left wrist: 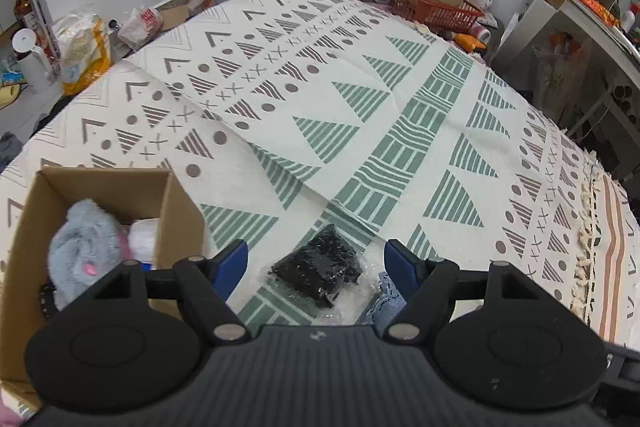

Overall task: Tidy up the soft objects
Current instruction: 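Move the left gripper to the black bag while the right approaches the denim pouch, then close the left gripper on the black bag while the right grips the denim pouch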

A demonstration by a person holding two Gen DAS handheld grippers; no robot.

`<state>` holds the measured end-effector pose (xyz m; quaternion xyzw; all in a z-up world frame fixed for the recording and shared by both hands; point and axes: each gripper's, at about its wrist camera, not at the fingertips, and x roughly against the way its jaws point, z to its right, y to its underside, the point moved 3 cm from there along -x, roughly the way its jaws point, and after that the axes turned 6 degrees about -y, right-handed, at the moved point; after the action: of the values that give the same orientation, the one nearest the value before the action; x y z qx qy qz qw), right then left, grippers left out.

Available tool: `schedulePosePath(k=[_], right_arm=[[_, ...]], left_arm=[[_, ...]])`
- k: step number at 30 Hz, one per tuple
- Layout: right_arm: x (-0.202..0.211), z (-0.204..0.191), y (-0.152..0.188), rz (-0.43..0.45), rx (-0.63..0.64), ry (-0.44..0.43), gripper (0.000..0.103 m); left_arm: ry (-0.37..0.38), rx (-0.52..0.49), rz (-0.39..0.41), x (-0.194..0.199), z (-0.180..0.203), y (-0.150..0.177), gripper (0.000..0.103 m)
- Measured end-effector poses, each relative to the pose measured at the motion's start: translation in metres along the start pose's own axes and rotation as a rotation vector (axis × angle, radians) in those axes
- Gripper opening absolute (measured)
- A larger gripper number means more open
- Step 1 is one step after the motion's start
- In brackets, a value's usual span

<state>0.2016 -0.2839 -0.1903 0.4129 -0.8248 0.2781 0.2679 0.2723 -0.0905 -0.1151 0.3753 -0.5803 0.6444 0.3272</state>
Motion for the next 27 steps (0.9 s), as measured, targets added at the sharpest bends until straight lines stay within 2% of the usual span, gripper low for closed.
schedulePosePath(k=[5,11,14,21,22,23,24,27], right_arm=[[-0.018,-0.001,-0.002,-0.027,0.003,0.007,0.077],[-0.037,0.002,0.000,-0.052,-0.010,0.024,0.076],[-0.042,0.000,0.000,-0.056,0.013,0.032,0.076],[-0.051,-0.008,0.004,-0.050,0.097,0.064,0.075],[-0.051,-0.010,0.005,-0.046,0.115,0.071,0.069],[-0.052,-0.011,0.006,-0.050,0.134,0.068,0.048],[-0.055,-0.010,0.007,-0.067,0.138,0.067,0.037],[-0.053,-0.011,0.008,-0.058,0.165,0.072,0.030]], left_arm=[[0.011,0.027,-0.047,-0.023,0.001,0.004,0.074],[0.033,0.027,-0.079,-0.047,0.007,0.007,0.073],[0.045,0.051,-0.111,-0.062,0.007,0.008,0.070],[0.027,0.071,-0.133,-0.081,0.003,0.012,0.069],[0.034,0.073,-0.125,-0.083,0.001,0.013,0.066],[0.048,0.078,-0.112,-0.084,0.000,0.013,0.062],[0.055,0.082,-0.103,-0.084,-0.002,0.014,0.059],[0.057,0.080,-0.090,-0.080,-0.001,0.014,0.048]])
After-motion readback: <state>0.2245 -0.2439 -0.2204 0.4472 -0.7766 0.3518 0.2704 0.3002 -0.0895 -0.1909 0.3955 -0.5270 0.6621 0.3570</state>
